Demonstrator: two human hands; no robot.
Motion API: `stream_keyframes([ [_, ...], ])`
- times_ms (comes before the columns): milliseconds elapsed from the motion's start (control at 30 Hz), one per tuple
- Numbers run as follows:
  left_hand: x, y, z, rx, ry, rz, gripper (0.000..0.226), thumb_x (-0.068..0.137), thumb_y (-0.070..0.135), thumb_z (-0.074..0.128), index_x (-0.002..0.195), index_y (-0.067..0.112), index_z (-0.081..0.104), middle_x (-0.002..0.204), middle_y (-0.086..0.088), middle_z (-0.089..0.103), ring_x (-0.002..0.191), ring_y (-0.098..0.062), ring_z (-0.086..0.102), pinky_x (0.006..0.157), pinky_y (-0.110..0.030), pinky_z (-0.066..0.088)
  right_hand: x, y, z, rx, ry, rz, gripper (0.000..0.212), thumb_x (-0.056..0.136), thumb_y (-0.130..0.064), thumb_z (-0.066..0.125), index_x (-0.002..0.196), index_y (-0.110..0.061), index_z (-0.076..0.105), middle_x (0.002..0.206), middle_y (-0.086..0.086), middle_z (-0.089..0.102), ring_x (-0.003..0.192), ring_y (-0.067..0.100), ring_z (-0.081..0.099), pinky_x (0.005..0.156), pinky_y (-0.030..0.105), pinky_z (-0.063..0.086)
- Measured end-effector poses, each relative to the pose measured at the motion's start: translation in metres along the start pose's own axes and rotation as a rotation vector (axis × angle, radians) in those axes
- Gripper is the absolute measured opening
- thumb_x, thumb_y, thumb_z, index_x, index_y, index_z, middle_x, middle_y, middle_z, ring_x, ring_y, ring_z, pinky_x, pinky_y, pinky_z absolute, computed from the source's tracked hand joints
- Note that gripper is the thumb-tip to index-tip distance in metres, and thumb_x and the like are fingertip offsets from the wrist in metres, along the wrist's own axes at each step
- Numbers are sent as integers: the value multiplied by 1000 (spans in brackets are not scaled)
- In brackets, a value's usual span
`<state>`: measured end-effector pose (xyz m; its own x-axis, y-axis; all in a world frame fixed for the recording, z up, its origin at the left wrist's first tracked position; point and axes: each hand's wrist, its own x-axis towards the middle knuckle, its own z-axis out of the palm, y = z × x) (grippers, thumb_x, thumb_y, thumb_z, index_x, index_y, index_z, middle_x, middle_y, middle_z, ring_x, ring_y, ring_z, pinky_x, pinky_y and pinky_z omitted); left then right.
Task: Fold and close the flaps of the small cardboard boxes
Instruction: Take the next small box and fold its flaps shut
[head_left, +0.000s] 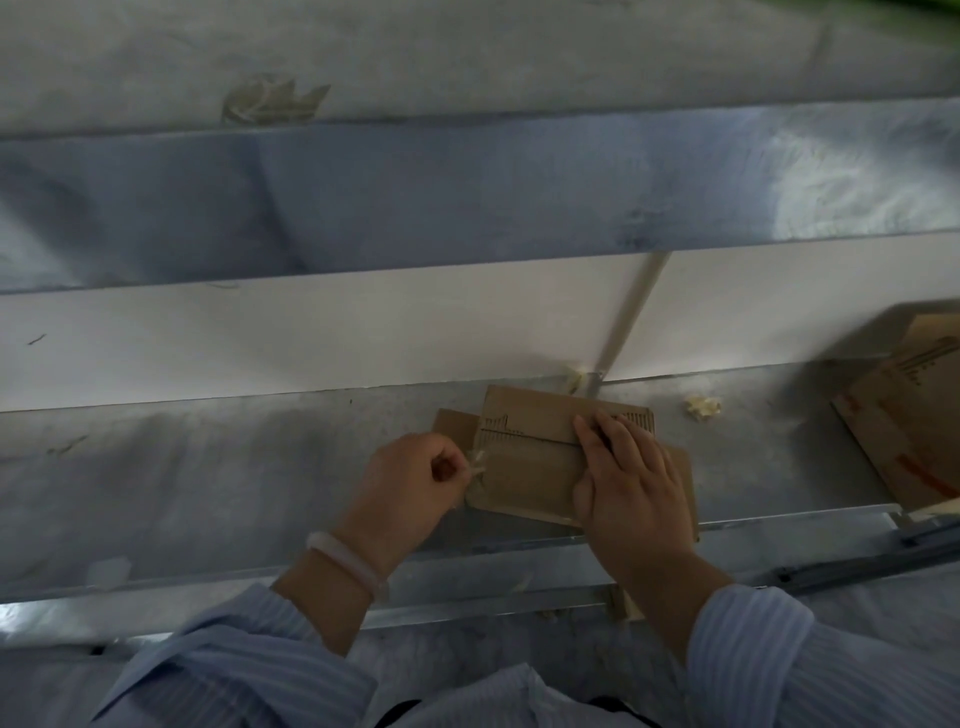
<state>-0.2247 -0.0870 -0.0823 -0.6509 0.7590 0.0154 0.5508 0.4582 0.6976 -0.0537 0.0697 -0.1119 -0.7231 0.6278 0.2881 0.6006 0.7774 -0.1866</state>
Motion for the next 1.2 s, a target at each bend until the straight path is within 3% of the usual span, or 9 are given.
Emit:
stream_keyframes([
  [133,-14,-7,3,296,172,353,7,82,23,60,75,22,61,75,11,54,73,-7,46,72,-24,39,0,0,-1,2,3,-1,54,88,-32,35,132,-13,58,133,11,57,125,29,48,108,47,38],
  [267,-21,-11,8,303,244,465,14,84,24,57,81,18,69,85,5,60,79,-12,50,75,-25,40,-1,0,-1,-6,-3,0,54,88,-33,35,133,-14,58,134,10,56,125,29,48,108,47,38],
  [433,-13,-3,9,174,174,417,22,85,26,55,93,15,73,96,6,57,82,-7,54,74,-23,47,-1,1,0,-3,5,0,53,87,-32,36,133,-15,57,134,10,56,125,28,47,109,46,36],
  [633,-21,11,8,45,97,380,27,84,26,54,97,13,74,94,9,63,82,-1,59,76,-18,50,-1,1,0,0,7,-7,54,86,-31,36,132,-14,58,133,11,57,125,29,48,108,47,37],
  [733,-17,13,6,-41,147,267,8,80,24,69,83,18,73,84,14,62,77,-2,59,69,-17,49,-2,1,-1,2,9,-7,53,87,-31,36,132,-14,58,133,11,57,125,29,48,108,47,37],
  [867,-16,12,6,-102,149,-52,33,69,30,83,90,26,59,86,12,56,74,-3,57,63,-10,42,-1,2,-1,-1,9,-12,53,88,-32,36,132,-14,58,133,10,56,125,29,47,110,45,34],
  [967,-19,10,8,-138,38,-181,28,69,35,82,83,25,60,77,11,64,71,-3,61,59,-10,46,-1,1,-1,4,16,-13,53,88,-32,35,132,-14,58,133,10,56,125,28,47,109,46,36],
  [1067,-21,8,9,-118,37,-164,22,71,27,81,77,25,60,70,7,65,64,-2,59,56,-11,46,-1,1,-2,22,42,-20,52,88,-30,36,131,-13,59,132,11,57,123,29,48,108,46,38],
  [1200,-23,5,7,5,128,-2,19,75,14,74,71,23,57,64,10,58,57,-4,53,53,-12,41,-1,2,-2,28,39,-14,52,87,-30,37,131,-13,60,132,11,57,124,29,48,107,46,38],
])
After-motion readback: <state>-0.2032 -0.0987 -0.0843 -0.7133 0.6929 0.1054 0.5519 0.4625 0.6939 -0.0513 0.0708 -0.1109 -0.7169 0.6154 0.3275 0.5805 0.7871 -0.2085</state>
